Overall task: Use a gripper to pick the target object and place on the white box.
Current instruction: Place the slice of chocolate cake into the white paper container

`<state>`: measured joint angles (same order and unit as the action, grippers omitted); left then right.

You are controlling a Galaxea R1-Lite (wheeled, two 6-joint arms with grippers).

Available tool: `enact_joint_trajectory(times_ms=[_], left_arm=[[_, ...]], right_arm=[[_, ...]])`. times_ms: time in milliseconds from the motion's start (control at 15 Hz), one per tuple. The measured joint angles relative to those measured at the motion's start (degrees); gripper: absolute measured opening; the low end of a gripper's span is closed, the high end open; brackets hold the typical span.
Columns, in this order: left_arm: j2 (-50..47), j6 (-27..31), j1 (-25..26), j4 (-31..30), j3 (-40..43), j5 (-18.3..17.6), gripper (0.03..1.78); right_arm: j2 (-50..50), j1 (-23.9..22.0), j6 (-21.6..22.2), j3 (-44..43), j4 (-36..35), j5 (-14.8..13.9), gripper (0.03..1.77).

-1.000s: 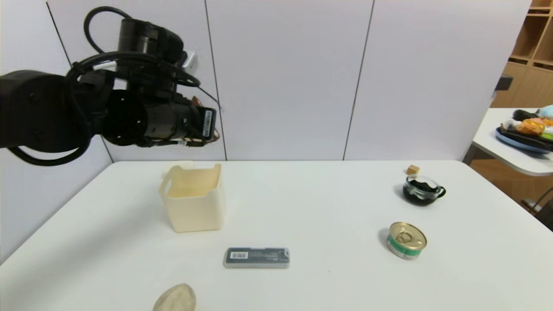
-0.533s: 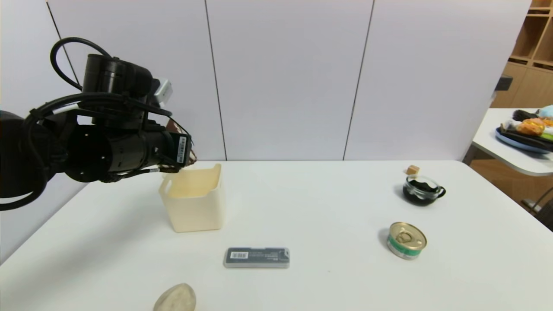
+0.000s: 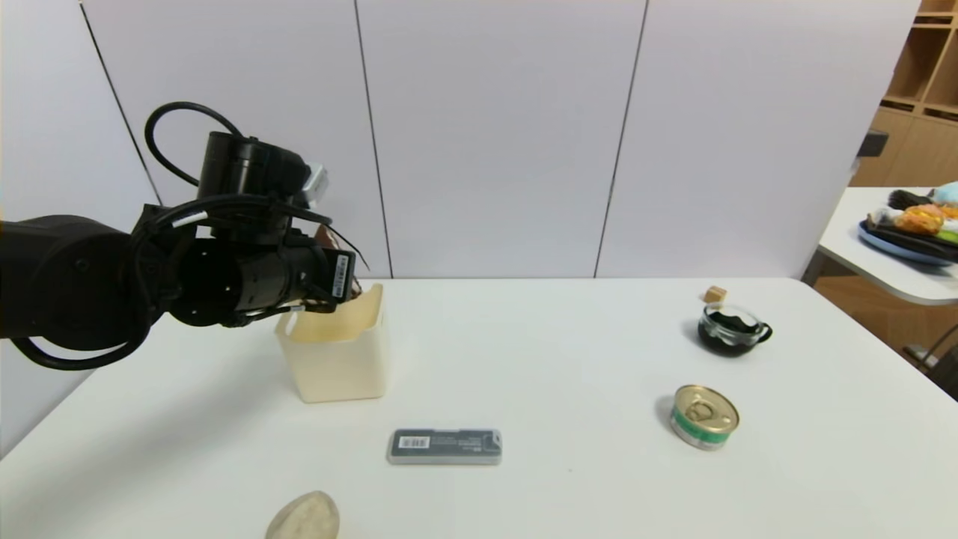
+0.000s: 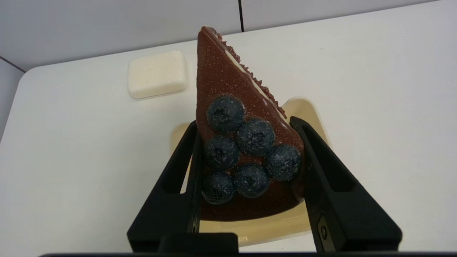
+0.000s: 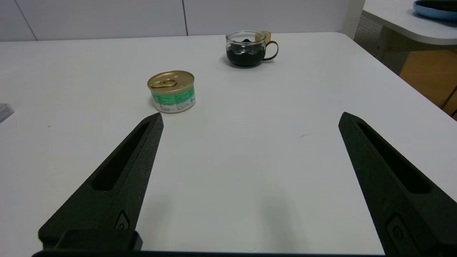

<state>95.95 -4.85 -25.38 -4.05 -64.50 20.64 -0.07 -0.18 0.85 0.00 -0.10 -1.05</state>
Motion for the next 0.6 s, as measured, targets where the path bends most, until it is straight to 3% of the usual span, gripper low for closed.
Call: enact_joint_trajectory(times_ms=[200,600], left_arm=[[1.1,-0.3,0.0,-0.1,0.6,-0.1,0.81],[2.4,-0.5,-0.2,-0.5,0.4,-0.1,1.3]], right_arm=[[0.0,0.0,0.0,0.0,0.0,0.0,1.7],[0.0,0.0,0.0,0.0,0.0,0.0,1.7]])
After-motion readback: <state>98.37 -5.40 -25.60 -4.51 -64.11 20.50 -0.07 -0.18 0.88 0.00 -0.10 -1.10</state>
